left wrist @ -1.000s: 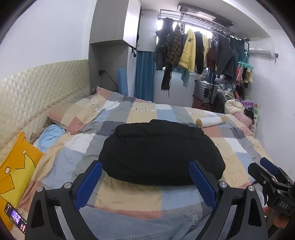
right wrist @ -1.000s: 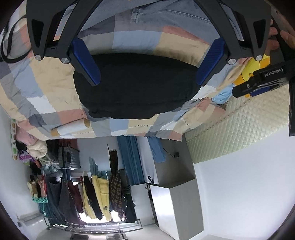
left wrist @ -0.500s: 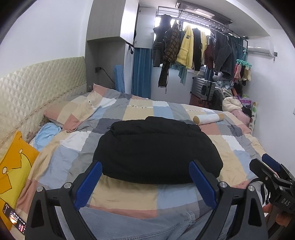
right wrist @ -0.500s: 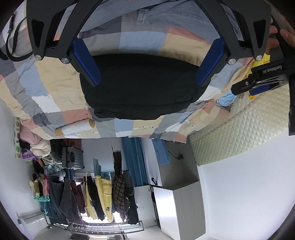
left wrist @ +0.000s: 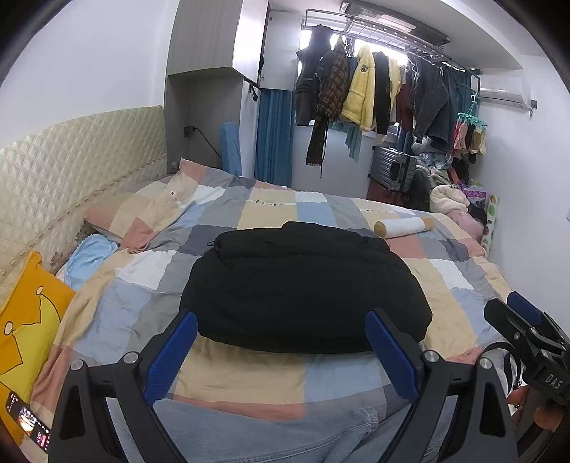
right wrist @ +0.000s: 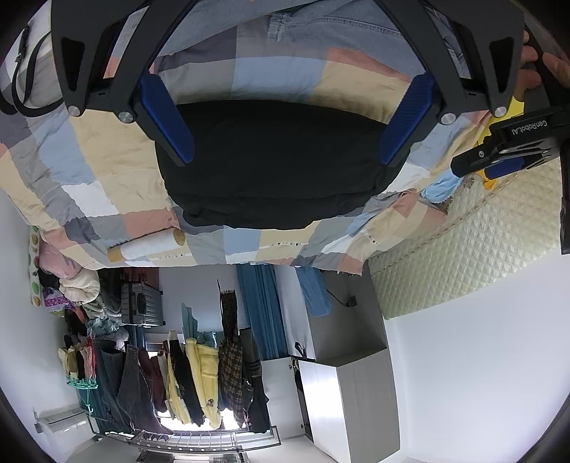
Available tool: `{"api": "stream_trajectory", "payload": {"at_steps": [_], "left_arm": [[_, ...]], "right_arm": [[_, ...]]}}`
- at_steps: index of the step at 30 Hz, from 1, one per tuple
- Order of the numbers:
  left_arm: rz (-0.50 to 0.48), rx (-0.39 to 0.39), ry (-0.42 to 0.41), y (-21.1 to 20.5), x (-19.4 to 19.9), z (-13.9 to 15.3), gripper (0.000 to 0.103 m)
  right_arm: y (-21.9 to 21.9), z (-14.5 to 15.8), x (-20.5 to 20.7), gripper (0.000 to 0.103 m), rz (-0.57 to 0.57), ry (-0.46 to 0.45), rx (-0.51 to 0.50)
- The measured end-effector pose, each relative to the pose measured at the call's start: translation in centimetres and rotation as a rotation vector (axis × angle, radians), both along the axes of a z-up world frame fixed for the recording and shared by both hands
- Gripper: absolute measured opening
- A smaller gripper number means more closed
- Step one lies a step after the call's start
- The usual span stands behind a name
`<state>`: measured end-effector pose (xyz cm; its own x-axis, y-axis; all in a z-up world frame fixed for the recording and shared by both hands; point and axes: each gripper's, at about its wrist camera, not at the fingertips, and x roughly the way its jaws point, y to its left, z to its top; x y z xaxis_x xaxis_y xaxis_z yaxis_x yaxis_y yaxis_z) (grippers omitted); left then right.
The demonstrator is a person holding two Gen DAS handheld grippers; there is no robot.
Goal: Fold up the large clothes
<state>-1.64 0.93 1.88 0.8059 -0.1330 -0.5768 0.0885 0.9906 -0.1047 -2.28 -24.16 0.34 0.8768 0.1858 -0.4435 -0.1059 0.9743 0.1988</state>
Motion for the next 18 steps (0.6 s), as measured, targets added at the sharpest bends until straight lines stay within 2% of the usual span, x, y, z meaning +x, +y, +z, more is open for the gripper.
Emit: {"api": "stream_trajectory", "payload": {"at_steps": [10, 18], "left_arm": [[0.0, 0.005, 0.003, 0.0, -0.3, -0.3, 0.096], [0.004, 0.003, 0.002, -0.2, -0.7, -0.4, 0.096]], "right_arm": [[0.8, -1.4, -0.1, 0.103, 0.002, 0.023, -0.015], [1.0, -1.2, -0.2, 0.103, -0.004, 0.021, -0.023]]}}
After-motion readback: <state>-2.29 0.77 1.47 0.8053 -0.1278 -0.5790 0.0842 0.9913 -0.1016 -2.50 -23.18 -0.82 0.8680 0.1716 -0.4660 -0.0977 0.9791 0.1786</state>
